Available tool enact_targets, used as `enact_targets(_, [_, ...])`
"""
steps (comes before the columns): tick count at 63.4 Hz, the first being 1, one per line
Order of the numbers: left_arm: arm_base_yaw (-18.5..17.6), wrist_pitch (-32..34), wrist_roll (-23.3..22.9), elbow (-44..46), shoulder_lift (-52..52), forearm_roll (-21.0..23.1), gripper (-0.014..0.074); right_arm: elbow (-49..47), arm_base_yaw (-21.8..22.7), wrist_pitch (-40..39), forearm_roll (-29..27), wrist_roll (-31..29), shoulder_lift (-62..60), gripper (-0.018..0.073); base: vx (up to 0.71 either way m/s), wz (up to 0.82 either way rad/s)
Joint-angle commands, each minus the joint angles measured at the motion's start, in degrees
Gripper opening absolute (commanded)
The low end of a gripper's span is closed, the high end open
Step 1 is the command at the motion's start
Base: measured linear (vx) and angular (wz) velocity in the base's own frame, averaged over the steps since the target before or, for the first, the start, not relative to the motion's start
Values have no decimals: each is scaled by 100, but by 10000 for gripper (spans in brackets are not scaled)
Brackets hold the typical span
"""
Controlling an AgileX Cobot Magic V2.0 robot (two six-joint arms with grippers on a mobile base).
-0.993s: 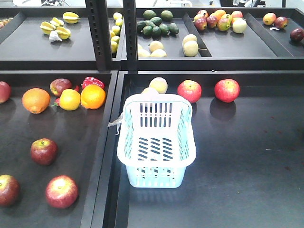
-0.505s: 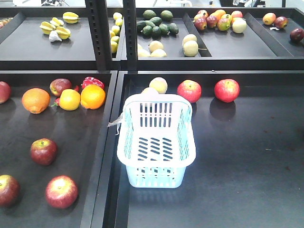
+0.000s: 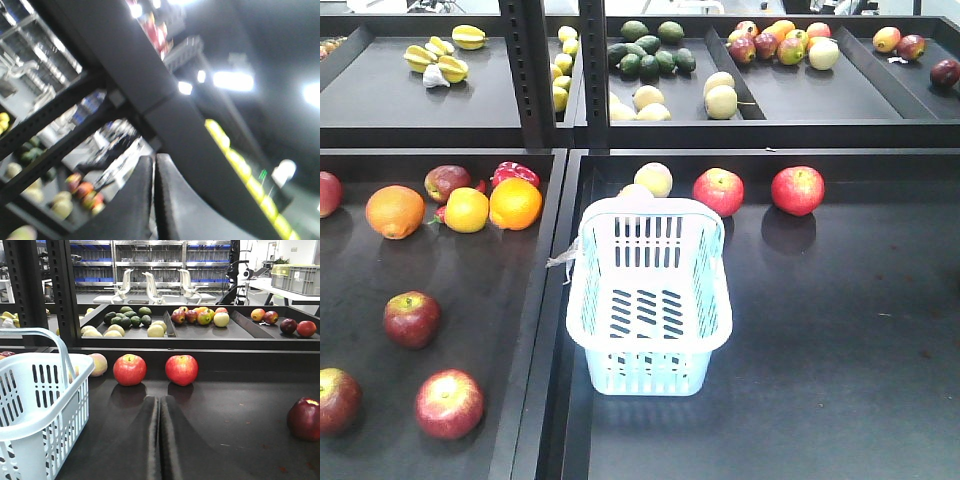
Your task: Pick three apples into basket with both arms
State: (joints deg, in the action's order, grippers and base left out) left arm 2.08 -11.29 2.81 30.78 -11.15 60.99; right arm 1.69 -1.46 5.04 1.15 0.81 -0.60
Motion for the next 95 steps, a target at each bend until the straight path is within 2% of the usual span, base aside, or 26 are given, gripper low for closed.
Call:
enact_targets(1, [10,-589,845,680,-798,47,-8,70,33,-409,64,-8,-63,-5,0,0])
enact_targets(7, [10,-1194,1838,1222,-1570,404,-8,70,33,-409,64,-8,-63,-5,0,0])
enact_targets(11, [10,-1623,2654,1604,-2115,788,-8,70,33,-409,64,-8,-63,-5,0,0])
enact_targets(14, [10,-1939,3470,1854,-2548,1123,-8,70,33,-409,64,-8,-63,-5,0,0])
enact_targets(19, [10,-2437,4566,2230,-3280,1549,-5,70,33,-409,64,-8,-63,-5,0,0])
enact_targets(25, [10,-3075,5502,2705,-4065,1992,9,70,33,-409,64,-8,-63,-5,0,0])
enact_targets(30, [10,-3520,5869,3117,-4795,2129,53,70,33,-409,64,-8,-63,-5,0,0])
enact_targets(36, [10,-3965,6024,3697,-5566,2120,143,70,33,-409,64,-8,-63,-5,0,0])
enact_targets(48, [0,-4735,6113,4862,-7085,2085,443,70,33,-409,64,-8,-63,-5,0,0])
enact_targets(54, [-129,-5147,6113,5602,-7785,2029,580,70,33,-409,64,-8,-63,-5,0,0])
enact_targets(58, [-295,-5317,6113,6147,-8317,1807,632,70,33,-409,64,-8,-63,-5,0,0])
enact_targets(66, [-724,-5484,6107,7248,-9144,1092,644,70,33,-409,64,-8,-63,-5,0,0])
enact_targets(72, [-1062,-5598,6100,8029,-9728,432,622,70,33,-409,64,-8,-63,-5,0,0])
enact_targets(81, [-1452,-5767,5981,8748,-10334,-537,581,70,33,-409,64,-8,-63,-5,0,0])
enact_targets(86, [-1580,-5773,5981,8903,-10514,-839,573,70,33,-409,64,-8,-63,-5,0,0])
enact_targets(95, [-1702,-5705,5986,8917,-10754,-1016,573,70,33,-409,64,-8,-63,-5,0,0])
